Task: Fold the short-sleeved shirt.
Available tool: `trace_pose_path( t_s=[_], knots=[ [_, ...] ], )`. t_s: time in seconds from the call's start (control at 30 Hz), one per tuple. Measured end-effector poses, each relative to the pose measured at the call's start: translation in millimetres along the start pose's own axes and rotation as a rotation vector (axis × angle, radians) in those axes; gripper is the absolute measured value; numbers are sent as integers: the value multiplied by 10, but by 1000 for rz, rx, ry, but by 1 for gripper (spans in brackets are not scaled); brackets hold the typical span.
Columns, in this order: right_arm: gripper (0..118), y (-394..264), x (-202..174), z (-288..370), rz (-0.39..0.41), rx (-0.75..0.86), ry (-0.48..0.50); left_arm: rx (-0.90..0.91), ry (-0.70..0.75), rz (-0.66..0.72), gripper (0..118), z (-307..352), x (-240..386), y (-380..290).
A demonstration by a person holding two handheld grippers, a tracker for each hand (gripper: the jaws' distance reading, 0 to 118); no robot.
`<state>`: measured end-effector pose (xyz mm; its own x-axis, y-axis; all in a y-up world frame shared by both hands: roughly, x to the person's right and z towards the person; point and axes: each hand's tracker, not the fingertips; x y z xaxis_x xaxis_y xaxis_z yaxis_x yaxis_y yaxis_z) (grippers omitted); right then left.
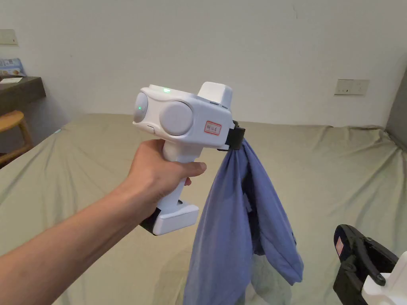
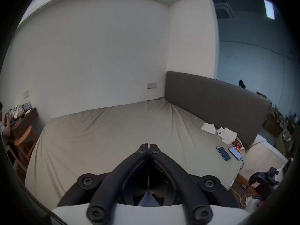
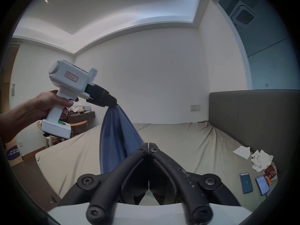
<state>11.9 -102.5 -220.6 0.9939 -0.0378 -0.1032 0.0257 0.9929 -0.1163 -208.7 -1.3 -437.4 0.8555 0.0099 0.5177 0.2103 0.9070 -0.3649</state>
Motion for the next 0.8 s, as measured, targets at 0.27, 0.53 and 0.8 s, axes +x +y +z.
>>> trace_pose_path(
  t_s=[0.27,0.53,0.8],
  knots=[
    [0,-155,396,26,-34,-43,-88,-181,-188,-14,0,-1101,833,-959],
    [0,-303,614,43,-49,-89,-140,-493,-171,8,0,-2000,1366,-2536],
    [0,-333,622,59,-44,-102,-151,-512,-167,206,25,-2039,1159,-2767]
  ],
)
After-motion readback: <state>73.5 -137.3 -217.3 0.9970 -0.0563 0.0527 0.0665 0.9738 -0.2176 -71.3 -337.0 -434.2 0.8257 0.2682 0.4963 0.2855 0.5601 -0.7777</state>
